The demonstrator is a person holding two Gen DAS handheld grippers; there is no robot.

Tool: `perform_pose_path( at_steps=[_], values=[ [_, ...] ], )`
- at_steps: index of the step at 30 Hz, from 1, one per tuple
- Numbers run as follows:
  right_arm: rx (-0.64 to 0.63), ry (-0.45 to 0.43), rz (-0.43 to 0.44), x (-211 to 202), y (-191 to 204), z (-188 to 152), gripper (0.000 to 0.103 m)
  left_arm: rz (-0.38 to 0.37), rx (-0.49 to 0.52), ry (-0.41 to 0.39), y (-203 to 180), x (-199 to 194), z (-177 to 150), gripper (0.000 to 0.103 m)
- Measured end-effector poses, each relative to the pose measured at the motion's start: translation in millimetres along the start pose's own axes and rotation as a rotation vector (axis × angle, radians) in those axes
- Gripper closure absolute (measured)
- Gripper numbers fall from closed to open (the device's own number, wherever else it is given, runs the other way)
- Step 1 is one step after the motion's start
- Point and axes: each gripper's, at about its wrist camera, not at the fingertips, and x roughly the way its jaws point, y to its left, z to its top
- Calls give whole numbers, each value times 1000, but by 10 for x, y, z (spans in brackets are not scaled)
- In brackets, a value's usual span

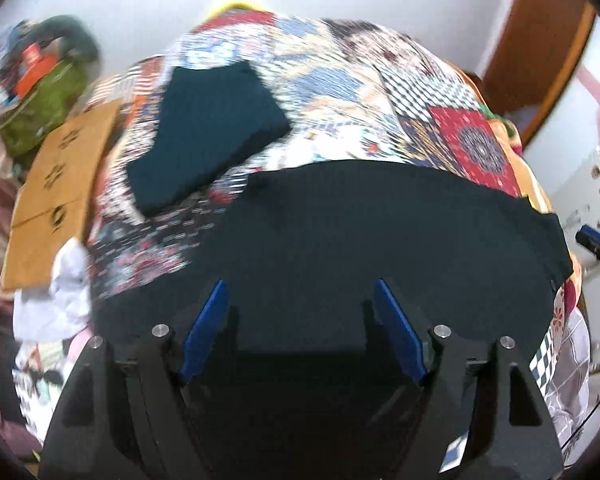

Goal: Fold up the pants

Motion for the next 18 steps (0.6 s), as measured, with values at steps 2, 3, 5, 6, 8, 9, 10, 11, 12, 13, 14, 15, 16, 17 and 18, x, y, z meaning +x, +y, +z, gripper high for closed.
perform_pose_path(
  at_steps=[2, 3, 5, 6, 8, 9, 10, 11, 12, 13, 14, 15, 16, 17, 18],
  values=[
    [52, -1, -27, 3, -220, -4, 49, -17, 24, 52, -197, 203, 75, 27],
    [69, -1, -39, 19, -309, -4, 49, -31, 39, 79, -291, 295, 98, 27],
    [94, 1, -57, 91, -468, -7, 49, -46, 69, 115, -459, 434, 126, 26],
    [102, 2, -61, 135, -534, -4, 49, -32, 91, 112, -548, 478, 137, 18],
    [116, 12, -56, 251, -648, 2, 49, -31, 142, 101, -710, 510, 168, 14],
    [121, 17, -52, 321, -687, 9, 49, -29, 171, 97, -799, 526, 193, 13],
    [127, 25, -51, 409, -723, 18, 49, -33, 187, 97, -854, 542, 207, 11],
    [128, 31, -48, 469, -755, 23, 49, -38, 202, 98, -912, 563, 224, 10],
    [131, 40, -46, 532, -792, 28, 49, -40, 212, 99, -957, 583, 238, 8],
    [139, 53, -40, 592, -816, 33, 49, -39, 221, 100, -998, 605, 258, 7],
    [148, 67, -29, 660, -849, 42, 52, -35, 224, 99, -1028, 624, 279, 7],
    [156, 75, -15, 696, -865, 37, 55, -33, 220, 99, -1056, 645, 301, 7],
    [164, 85, 2, 723, -878, 34, 64, -30, 215, 101, -1081, 660, 319, 6],
    [171, 91, 19, 740, -891, 27, 72, -28, 213, 104, -1122, 684, 343, 6],
    [176, 92, 29, 742, -895, 25, 74, -27, 214, 106, -1161, 707, 365, 6]
  ],
)
